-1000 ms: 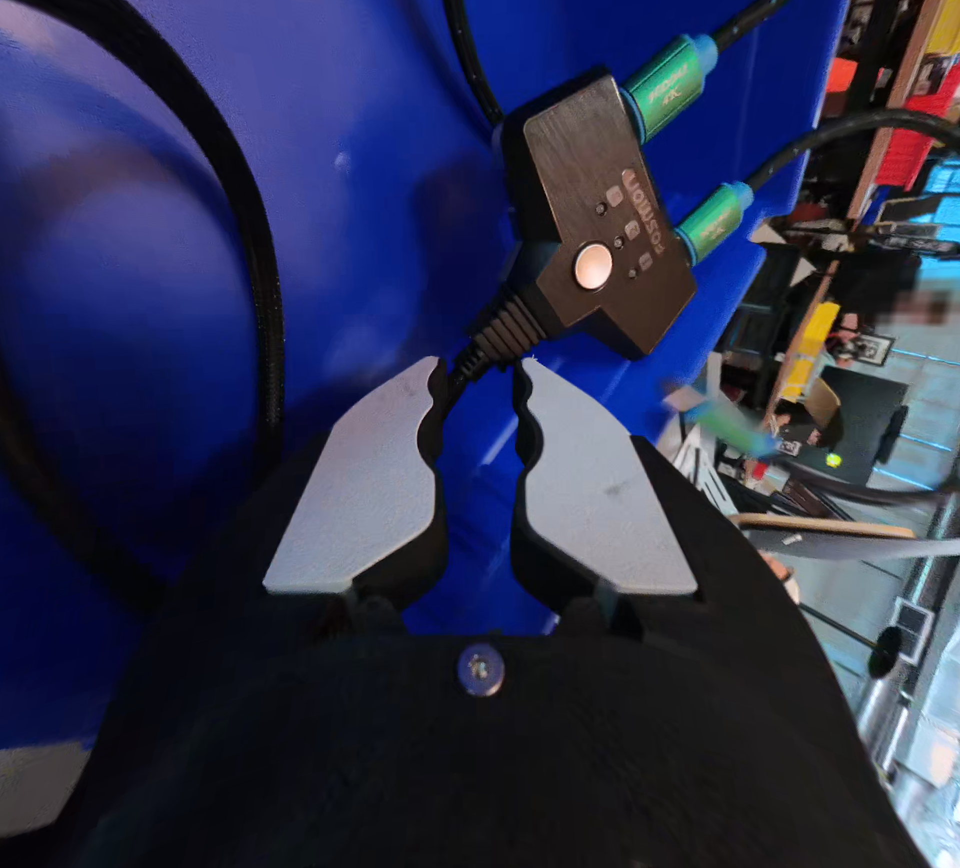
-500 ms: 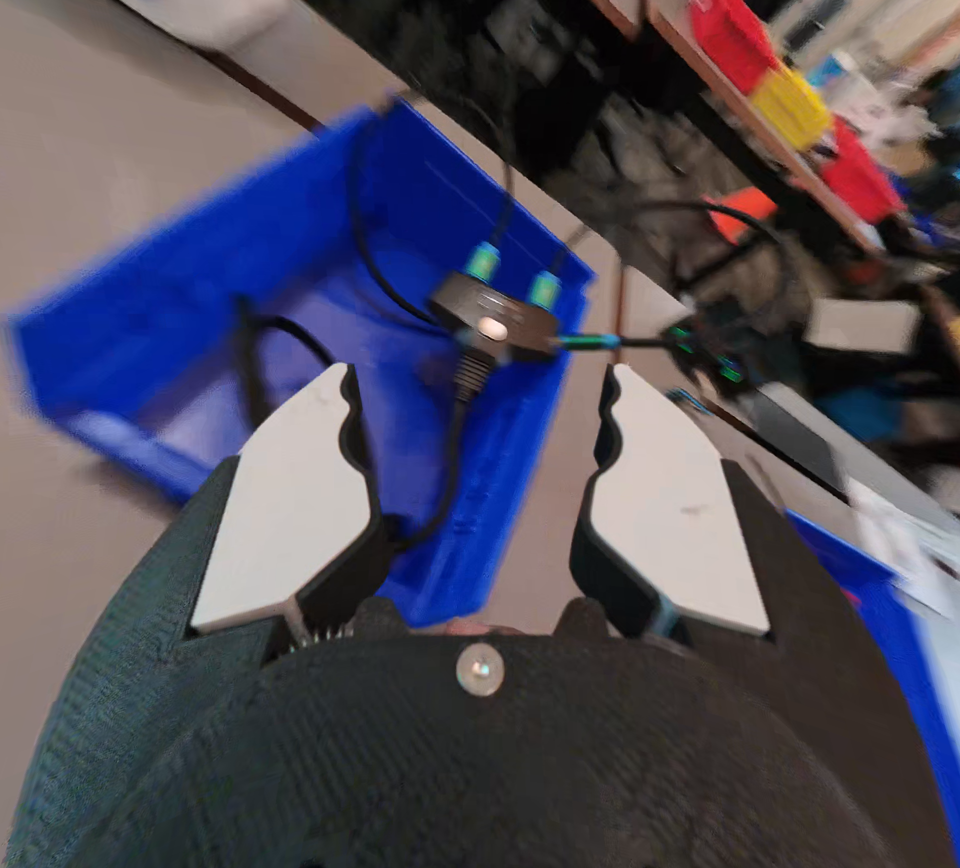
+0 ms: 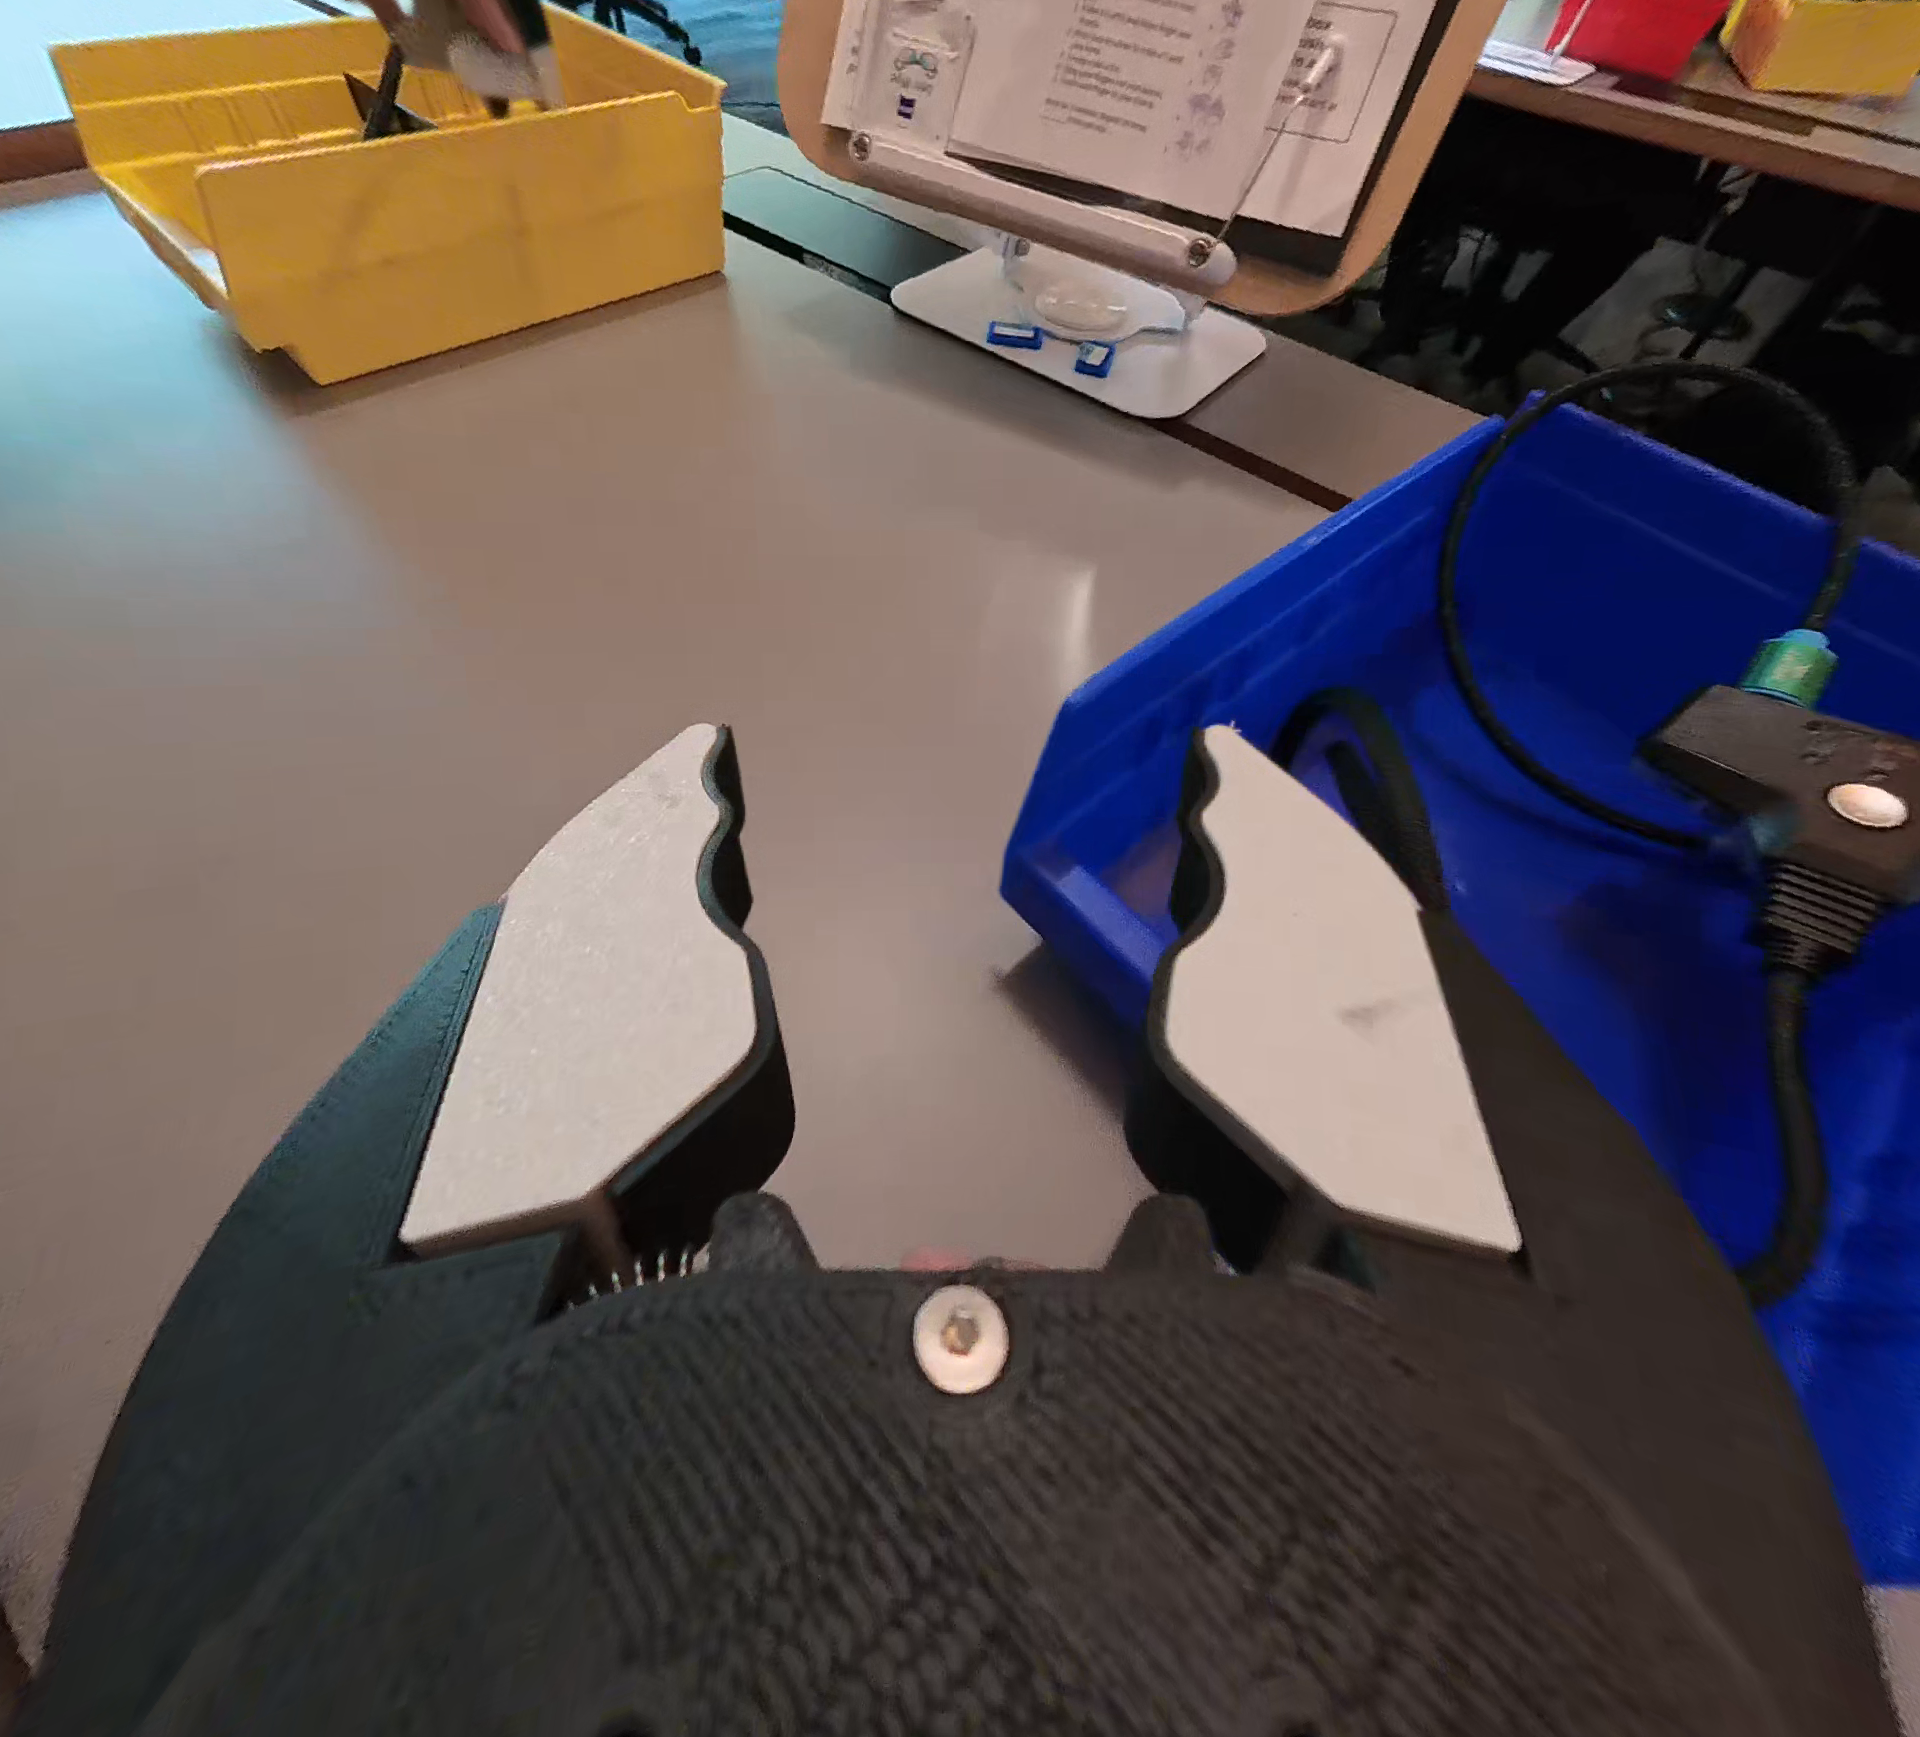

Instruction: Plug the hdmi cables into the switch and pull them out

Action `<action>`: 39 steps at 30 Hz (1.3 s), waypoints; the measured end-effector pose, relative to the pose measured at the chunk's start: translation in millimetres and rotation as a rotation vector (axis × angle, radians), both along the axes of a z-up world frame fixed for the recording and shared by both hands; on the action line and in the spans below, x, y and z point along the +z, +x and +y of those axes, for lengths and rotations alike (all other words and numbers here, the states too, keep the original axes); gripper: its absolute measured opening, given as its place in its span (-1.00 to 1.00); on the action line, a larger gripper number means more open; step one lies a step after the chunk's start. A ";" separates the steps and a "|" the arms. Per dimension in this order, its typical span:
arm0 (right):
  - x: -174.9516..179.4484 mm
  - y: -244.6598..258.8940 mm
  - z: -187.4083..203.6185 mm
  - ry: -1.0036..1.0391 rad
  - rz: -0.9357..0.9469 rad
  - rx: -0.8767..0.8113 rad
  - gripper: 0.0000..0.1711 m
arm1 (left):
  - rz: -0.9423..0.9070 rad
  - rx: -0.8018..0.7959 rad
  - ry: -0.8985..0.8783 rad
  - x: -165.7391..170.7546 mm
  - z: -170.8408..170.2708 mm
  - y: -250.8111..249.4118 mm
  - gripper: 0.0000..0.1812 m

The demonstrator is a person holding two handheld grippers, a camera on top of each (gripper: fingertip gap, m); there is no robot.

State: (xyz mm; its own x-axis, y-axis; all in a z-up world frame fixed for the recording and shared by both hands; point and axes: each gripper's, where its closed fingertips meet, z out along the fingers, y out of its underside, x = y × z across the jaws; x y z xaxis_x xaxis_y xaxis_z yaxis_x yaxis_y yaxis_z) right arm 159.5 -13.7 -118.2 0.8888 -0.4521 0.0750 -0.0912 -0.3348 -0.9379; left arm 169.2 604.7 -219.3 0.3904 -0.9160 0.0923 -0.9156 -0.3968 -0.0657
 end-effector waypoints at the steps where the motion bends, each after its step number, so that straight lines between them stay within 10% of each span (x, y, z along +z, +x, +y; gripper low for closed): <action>1: -0.8 -0.9 3.4 0.013 0.002 0.005 -0.06 | -0.007 0.078 -0.052 -8.1 -0.5 5.4 -0.14; 18: -18.8 10.4 39.4 0.045 0.047 0.127 -0.07 | 0.060 0.467 0.072 -36.2 30.6 8.5 -0.10; 26: -12.7 6.6 38.3 0.034 -0.006 0.133 -0.10 | 0.040 0.338 0.011 -36.0 18.1 6.3 -0.24; 34: 15.0 -15.2 68.2 0.150 -0.041 0.222 -0.13 | -0.300 0.058 0.040 52.4 -0.7 23.1 -0.25; 39: 38.5 -22.4 107.8 0.261 -0.094 0.230 -0.15 | -0.781 -0.113 -0.132 157.1 -68.5 26.2 -0.25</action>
